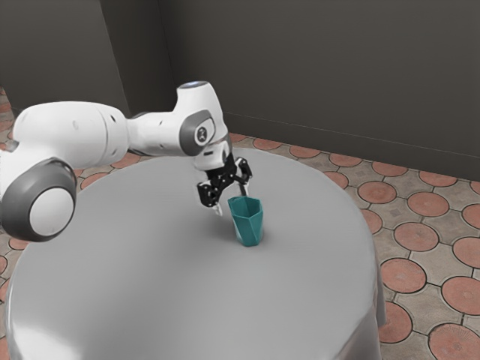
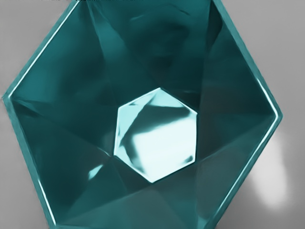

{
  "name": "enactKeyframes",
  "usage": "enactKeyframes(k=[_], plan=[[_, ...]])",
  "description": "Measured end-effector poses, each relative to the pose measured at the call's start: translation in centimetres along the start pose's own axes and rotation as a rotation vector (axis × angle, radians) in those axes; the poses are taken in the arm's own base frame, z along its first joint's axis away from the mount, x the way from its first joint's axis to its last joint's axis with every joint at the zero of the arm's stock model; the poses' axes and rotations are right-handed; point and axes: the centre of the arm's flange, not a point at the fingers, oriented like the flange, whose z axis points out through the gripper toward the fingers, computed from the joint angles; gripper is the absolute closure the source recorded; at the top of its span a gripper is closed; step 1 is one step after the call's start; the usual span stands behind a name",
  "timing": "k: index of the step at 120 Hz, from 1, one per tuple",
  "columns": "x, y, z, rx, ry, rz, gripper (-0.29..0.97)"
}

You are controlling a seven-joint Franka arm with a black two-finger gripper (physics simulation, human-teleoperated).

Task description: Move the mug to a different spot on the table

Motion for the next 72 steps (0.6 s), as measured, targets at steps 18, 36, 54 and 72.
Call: enactKeyframes(k=[18, 36, 54, 72], plan=[[0.0, -0.3, 0.6, 0.009, 0.0, 0.012, 0.02], [0.3, -0.4, 1.6, 0.008, 0.0, 0.023, 0.04], [0.2, -0.5, 1.7, 0.015, -0.004, 0.027, 0.28], [0.1, -0.5, 1.6, 0.022, -0.007, 0.025, 0.51]])
